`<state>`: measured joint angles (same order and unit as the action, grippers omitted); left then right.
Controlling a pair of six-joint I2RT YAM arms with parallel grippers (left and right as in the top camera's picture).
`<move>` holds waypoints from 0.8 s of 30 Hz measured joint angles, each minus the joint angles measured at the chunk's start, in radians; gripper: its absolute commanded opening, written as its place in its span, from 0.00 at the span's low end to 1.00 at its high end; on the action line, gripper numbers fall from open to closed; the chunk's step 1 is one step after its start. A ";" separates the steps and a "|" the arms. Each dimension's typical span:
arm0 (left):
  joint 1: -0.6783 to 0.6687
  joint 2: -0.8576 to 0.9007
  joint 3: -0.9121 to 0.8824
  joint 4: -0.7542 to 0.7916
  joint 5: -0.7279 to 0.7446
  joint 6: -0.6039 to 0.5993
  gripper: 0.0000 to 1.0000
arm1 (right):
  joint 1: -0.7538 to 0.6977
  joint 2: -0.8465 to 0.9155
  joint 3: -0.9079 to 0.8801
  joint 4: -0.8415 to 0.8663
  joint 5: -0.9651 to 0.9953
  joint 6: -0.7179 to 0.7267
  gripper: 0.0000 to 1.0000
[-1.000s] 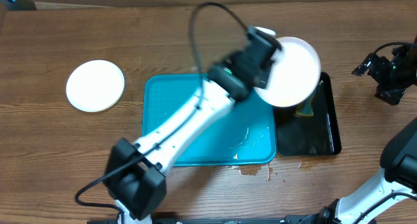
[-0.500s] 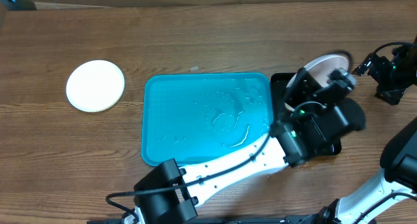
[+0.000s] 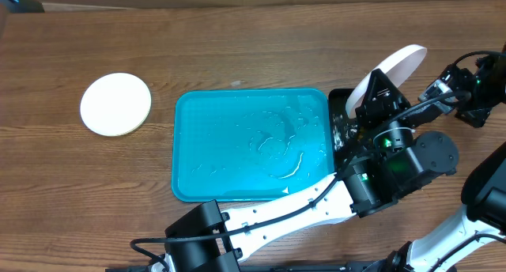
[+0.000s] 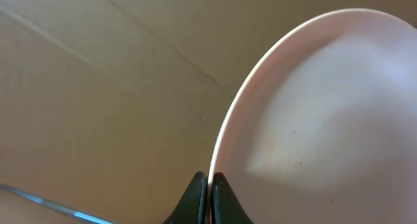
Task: Clean dirty plates on tray and stack at the side
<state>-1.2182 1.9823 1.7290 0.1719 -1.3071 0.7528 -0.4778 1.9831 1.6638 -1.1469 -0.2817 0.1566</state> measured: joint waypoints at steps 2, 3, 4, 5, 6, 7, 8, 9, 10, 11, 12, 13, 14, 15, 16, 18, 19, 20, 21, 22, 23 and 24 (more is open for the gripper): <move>0.000 0.000 0.000 0.005 -0.007 0.010 0.04 | 0.000 0.000 0.000 -0.001 0.000 0.000 1.00; 0.000 0.000 0.000 0.006 -0.008 0.010 0.04 | 0.000 0.000 0.000 0.000 0.001 0.000 1.00; 0.000 0.000 0.000 0.007 -0.011 0.009 0.04 | 0.000 0.000 0.000 0.000 0.000 0.000 1.00; 0.001 0.000 0.000 0.007 -0.014 0.002 0.04 | 0.000 0.000 0.000 0.000 0.000 0.000 1.00; 0.002 0.000 0.000 0.001 -0.017 -0.012 0.04 | 0.000 0.000 0.000 0.000 0.001 0.000 1.00; 0.003 0.000 0.000 -0.010 -0.020 -0.027 0.04 | 0.000 0.000 0.000 0.000 0.000 0.000 1.00; 0.006 0.000 0.001 -0.033 -0.023 -0.052 0.04 | 0.000 0.000 0.000 0.000 0.000 0.000 1.00; 0.010 0.000 0.002 -0.076 -0.023 -0.088 0.04 | 0.000 0.000 0.000 0.000 0.000 0.000 1.00; 0.018 0.000 0.004 -0.134 -0.024 -0.134 0.04 | 0.000 0.000 0.000 0.000 0.000 0.000 1.00; 0.026 0.000 0.006 -0.198 -0.021 -0.182 0.04 | 0.000 0.000 0.000 0.000 0.000 0.000 1.00; 0.039 0.000 0.009 -0.279 -0.012 -0.238 0.04 | 0.000 0.000 0.000 0.001 0.000 0.000 1.00; 0.053 0.000 0.010 -0.361 0.003 -0.302 0.04 | 0.000 0.000 0.000 0.000 0.000 0.000 1.00; 0.069 0.000 0.010 -0.440 0.028 -0.363 0.04 | 0.000 0.000 0.000 0.001 0.000 0.000 1.00; 0.090 0.000 0.010 -0.531 0.070 -0.437 0.04 | 0.000 0.000 0.000 0.001 0.000 0.000 1.00; 0.108 0.000 0.010 -0.594 0.106 -0.497 0.04 | 0.000 0.000 0.000 0.001 0.001 0.000 1.00; 0.154 0.000 0.011 -0.724 0.214 -0.636 0.04 | 0.000 0.000 0.000 0.002 0.001 0.000 1.00; 0.181 0.000 0.011 -0.774 0.277 -0.703 0.04 | 0.000 0.000 0.000 0.001 0.001 0.000 1.00; 0.210 0.000 0.011 -0.812 0.348 -0.764 0.04 | 0.000 0.000 0.000 0.001 0.000 0.000 1.00; 0.241 0.000 0.011 -0.840 0.417 -0.819 0.04 | 0.000 0.000 0.000 0.001 0.000 0.000 1.00; 0.277 0.000 0.010 -0.854 0.492 -0.869 0.04 | 0.000 0.000 0.000 0.001 0.000 0.000 1.00; 0.309 0.000 0.010 -0.860 0.557 -0.904 0.04 | 0.000 0.000 0.000 0.000 0.000 0.000 1.00; 0.345 0.000 0.011 -0.860 0.628 -0.935 0.04 | 0.000 0.000 0.000 0.001 0.000 0.000 1.00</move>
<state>-0.8730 1.9827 1.7397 -0.6884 -0.6796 -0.1818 -0.4778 1.9831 1.6634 -1.1461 -0.2817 0.1562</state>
